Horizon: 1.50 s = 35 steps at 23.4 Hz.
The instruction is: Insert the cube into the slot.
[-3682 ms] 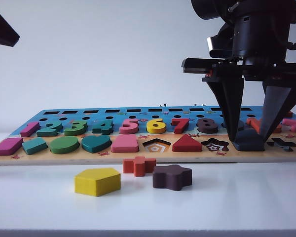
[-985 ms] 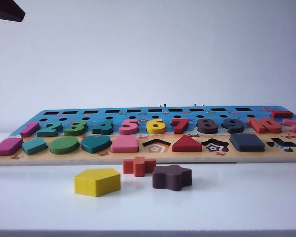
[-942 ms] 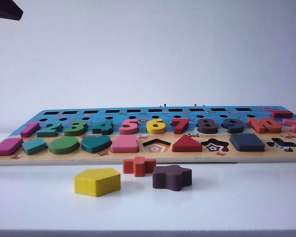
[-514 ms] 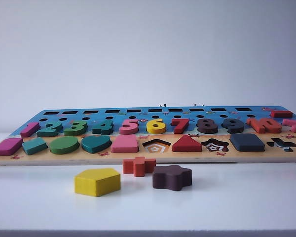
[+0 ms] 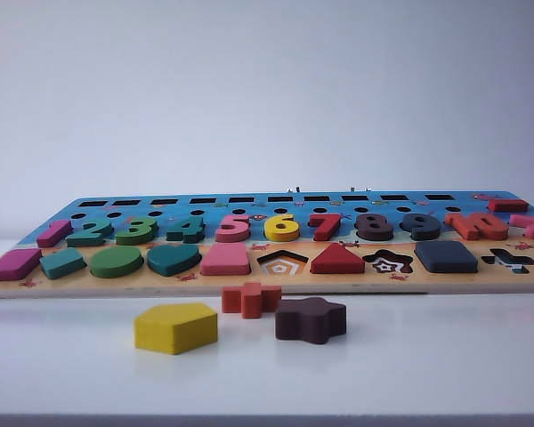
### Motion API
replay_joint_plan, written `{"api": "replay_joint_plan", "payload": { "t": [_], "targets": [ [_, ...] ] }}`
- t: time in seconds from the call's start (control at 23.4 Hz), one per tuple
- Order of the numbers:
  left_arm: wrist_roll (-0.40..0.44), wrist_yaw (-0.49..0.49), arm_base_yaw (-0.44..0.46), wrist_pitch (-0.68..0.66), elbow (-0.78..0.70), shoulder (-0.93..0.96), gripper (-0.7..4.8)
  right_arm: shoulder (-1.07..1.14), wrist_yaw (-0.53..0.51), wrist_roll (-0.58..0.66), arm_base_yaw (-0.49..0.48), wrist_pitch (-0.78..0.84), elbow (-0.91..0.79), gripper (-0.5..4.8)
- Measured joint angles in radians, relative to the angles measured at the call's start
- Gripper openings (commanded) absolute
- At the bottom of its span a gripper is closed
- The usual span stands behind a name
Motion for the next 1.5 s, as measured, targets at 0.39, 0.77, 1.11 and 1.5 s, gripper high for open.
{"api": "replay_joint_plan", "payload": {
  "t": [0.39, 0.77, 1.11, 1.5],
  "targets": [
    [-0.033, 0.032, 0.002, 0.005, -0.134, -0.01, 0.07, 0.0, -0.058, 0.004, -0.148, 0.0, -0.001, -0.03],
    [-0.033, 0.182, 0.002, 0.002, -0.14, -0.01, 0.07, 0.0, -0.282, 0.005, -0.524, 0.006, -0.002, -0.03],
    [-0.033, 0.182, 0.002, 0.001, -0.14, -0.01, 0.07, 0.0, -0.294, -0.01, -0.653, 0.008, -0.002, -0.06],
    [-0.033, 0.182, 0.002, 0.001, -0.14, -0.01, 0.07, 0.0, -0.28, -0.197, -0.693, 0.014, -0.004, -0.06]
  ]
}}
